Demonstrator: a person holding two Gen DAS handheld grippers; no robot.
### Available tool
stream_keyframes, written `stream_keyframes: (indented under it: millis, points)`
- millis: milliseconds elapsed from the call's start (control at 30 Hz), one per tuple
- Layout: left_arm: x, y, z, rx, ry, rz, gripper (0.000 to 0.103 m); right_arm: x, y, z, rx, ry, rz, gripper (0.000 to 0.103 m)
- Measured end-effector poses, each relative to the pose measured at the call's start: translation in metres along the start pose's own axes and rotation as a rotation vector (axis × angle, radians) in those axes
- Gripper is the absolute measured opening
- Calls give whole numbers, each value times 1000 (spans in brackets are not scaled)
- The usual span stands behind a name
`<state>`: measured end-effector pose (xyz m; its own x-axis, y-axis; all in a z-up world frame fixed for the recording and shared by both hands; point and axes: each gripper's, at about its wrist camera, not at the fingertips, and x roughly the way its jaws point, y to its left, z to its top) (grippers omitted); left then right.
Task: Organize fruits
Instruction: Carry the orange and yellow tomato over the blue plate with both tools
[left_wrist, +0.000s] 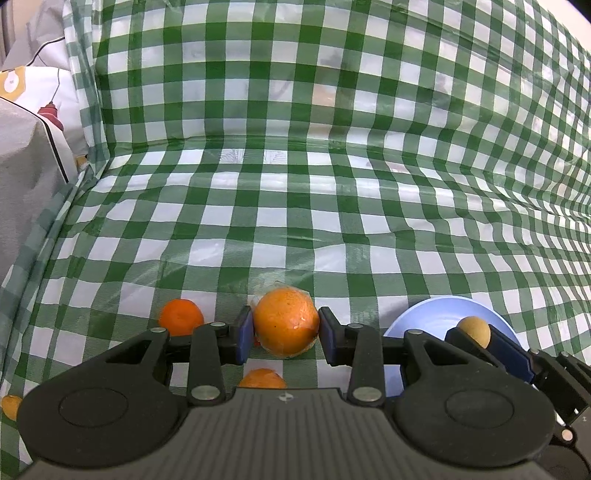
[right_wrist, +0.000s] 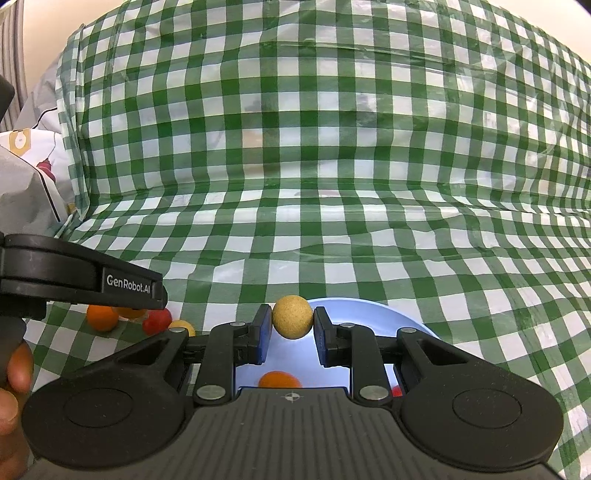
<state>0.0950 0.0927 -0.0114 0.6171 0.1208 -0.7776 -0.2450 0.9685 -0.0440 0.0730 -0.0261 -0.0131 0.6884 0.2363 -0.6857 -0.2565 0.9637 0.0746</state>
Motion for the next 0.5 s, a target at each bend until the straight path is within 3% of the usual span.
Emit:
stream_keyframes:
  millis: [333,500]
  points:
    - [2,-1,0,13,1,-28,41,-13,-39,11,91,-52,-144,25]
    - [-2,-14,-3,53,-10,-136,41,-14,-57,7,136,-30,-178,25]
